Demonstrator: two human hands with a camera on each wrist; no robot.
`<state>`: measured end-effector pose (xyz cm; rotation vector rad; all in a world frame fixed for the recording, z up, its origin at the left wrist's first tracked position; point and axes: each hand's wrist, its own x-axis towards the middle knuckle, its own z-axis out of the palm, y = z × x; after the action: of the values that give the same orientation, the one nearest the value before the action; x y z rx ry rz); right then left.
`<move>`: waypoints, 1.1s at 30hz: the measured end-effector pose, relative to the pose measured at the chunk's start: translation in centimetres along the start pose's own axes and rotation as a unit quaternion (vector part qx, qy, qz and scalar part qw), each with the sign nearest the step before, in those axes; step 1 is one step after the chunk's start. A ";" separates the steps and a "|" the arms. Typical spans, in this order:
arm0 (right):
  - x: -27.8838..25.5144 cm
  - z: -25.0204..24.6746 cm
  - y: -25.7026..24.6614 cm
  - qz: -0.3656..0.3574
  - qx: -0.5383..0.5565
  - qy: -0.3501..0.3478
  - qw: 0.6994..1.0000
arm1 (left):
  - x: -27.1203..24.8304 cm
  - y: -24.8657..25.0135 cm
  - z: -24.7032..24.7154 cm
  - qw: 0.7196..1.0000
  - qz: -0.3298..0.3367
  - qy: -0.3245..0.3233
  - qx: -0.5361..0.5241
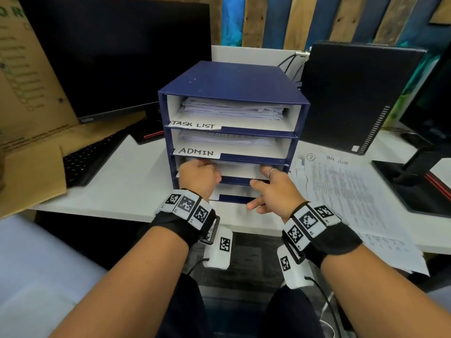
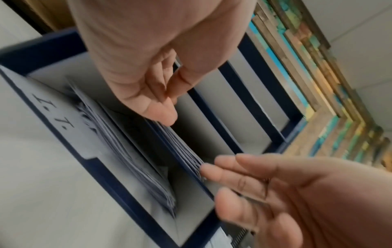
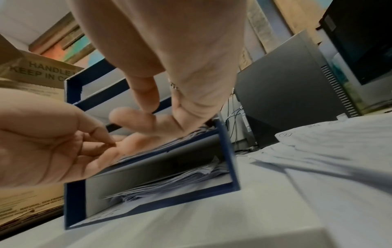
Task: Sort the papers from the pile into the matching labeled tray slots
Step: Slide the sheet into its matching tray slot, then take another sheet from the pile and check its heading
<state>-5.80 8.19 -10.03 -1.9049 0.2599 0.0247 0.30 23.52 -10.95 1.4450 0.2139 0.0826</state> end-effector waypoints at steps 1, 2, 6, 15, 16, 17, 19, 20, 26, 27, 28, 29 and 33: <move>-0.5 -0.7 0.4 -0.007 0.006 0.010 1.000 | -0.9 0.1 0.6 1.000 -0.001 -0.004 0.021; -0.9 -1.4 0.5 -0.014 0.014 0.021 1.000 | -1.7 0.2 1.2 0.999 0.002 -0.009 0.041; -2.0 -4.9 1.2 -0.015 -0.042 0.107 0.993 | -5.1 0.2 4.6 0.990 0.016 -0.098 0.101; -2.8 -14.5 8.1 0.114 -0.422 0.160 0.885 | -8.8 -2.9 13.3 0.898 0.028 -0.339 0.281; -3.0 -15.0 8.8 0.128 -0.439 0.139 0.878 | -8.8 -3.2 14.2 0.884 0.037 -0.348 0.310; -3.2 -15.4 9.3 0.140 -0.455 0.129 0.870 | -8.6 -3.4 14.8 0.868 0.044 -0.358 0.340; -3.8 -16.2 10.0 0.146 -0.486 0.130 0.852 | -8.1 -3.8 16.1 0.842 0.054 -0.375 0.385; -4.0 -16.6 10.3 0.139 -0.500 0.141 0.843 | -7.8 -3.9 16.7 0.833 0.052 -0.377 0.402; -3.9 -18.5 10.7 0.135 -0.438 0.093 0.884 | -6.8 -4.0 19.6 0.837 -0.034 -0.345 0.423; -3.7 -18.5 10.7 0.140 -0.445 0.083 0.881 | -6.7 -3.7 19.9 0.834 -0.043 -0.348 0.427; -3.6 -18.7 10.6 0.140 -0.455 0.079 0.876 | -6.7 -3.5 20.2 0.827 -0.047 -0.356 0.433; -3.4 -18.8 10.6 0.138 -0.464 0.076 0.872 | -6.8 -3.2 20.5 0.821 -0.048 -0.363 0.438; -3.3 -19.0 10.7 0.126 -0.476 0.078 0.867 | -8.2 -3.6 21.6 0.823 0.040 -0.348 0.448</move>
<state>-13.16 -12.40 -12.94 -2.8489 0.7034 0.2089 -3.75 0.50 -11.33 2.3135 -0.4886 -0.5504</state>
